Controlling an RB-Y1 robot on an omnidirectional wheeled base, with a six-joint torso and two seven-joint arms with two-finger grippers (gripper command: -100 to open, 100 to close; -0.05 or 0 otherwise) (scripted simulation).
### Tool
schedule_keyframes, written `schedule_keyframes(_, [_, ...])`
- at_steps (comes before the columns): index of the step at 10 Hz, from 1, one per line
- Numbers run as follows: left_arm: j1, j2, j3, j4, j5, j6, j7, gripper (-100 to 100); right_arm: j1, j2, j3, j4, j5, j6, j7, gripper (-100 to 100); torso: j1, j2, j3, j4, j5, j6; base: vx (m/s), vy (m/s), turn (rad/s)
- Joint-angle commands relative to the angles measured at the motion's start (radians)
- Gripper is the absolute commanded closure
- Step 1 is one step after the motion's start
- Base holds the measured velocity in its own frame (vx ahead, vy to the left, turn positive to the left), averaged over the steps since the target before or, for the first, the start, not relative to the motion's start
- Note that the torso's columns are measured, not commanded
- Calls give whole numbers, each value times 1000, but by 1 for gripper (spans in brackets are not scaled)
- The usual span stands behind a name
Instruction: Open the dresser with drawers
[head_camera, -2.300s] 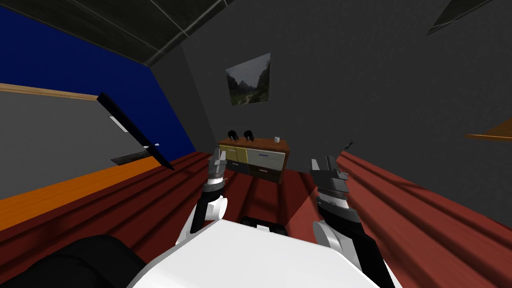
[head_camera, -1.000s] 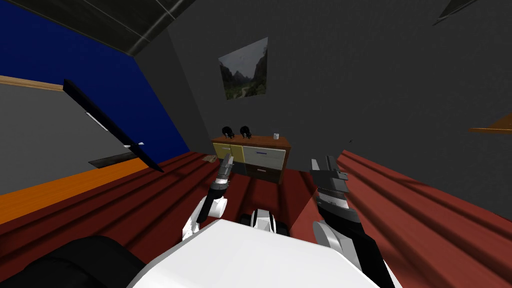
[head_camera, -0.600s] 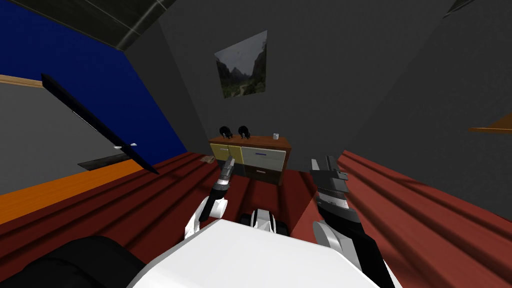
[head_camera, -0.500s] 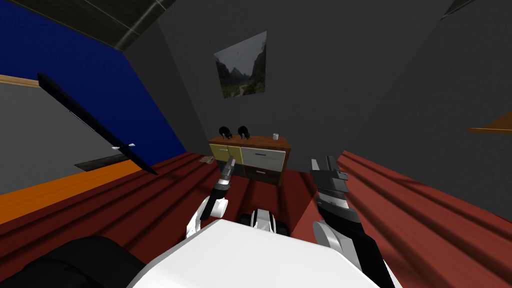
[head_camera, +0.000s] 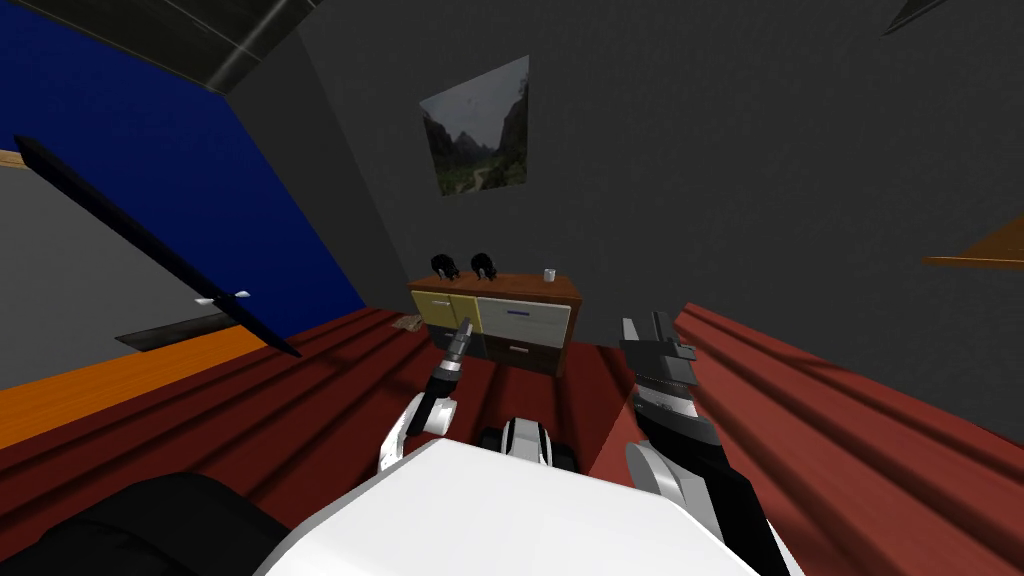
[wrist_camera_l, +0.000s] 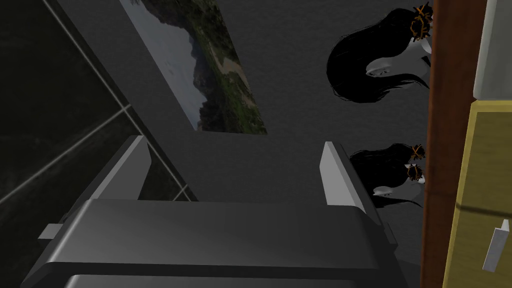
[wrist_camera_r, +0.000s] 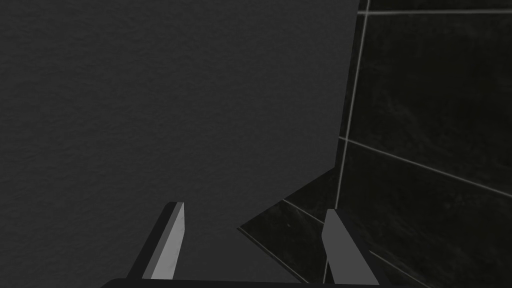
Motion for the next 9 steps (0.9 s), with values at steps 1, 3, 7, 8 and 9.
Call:
schedule_keyframes(1, [-17, 1, -4, 58, -4, -6, -3, -100, 0, 0, 0, 0, 0, 0, 0, 0, 2, 3, 2, 1, 0, 0, 74, 4, -24])
schedule_keyframes(3, [-34, 2, -6, 119, -7, -10, -4, -100, 0, 0, 0, 0, 0, 0, 0, 0, 1, 2, 2, 1, 1, 0, 118, 6, -44])
schedule_keyframes(7, [-60, -5, -10, 212, -12, -16, -5, -100, 0, 0, 0, 0, 0, 0, 0, 0, 0, 1, 1, 0, 0, 0, 131, -7, -34])
schedule_keyframes(8, [-68, -9, -11, 244, -13, -18, -5, -100, 0, 0, 0, 0, 0, 0, 0, 0, 1, 5, 3, 1, 0, 0, 68, 5, -25])
schedule_keyframes(9, [-77, -14, -13, 275, -15, -20, -6, -100, 0, 0, 0, 0, 0, 0, 0, 0, 2, 5, 3, 2, 1, 0, 91, -5, -53])
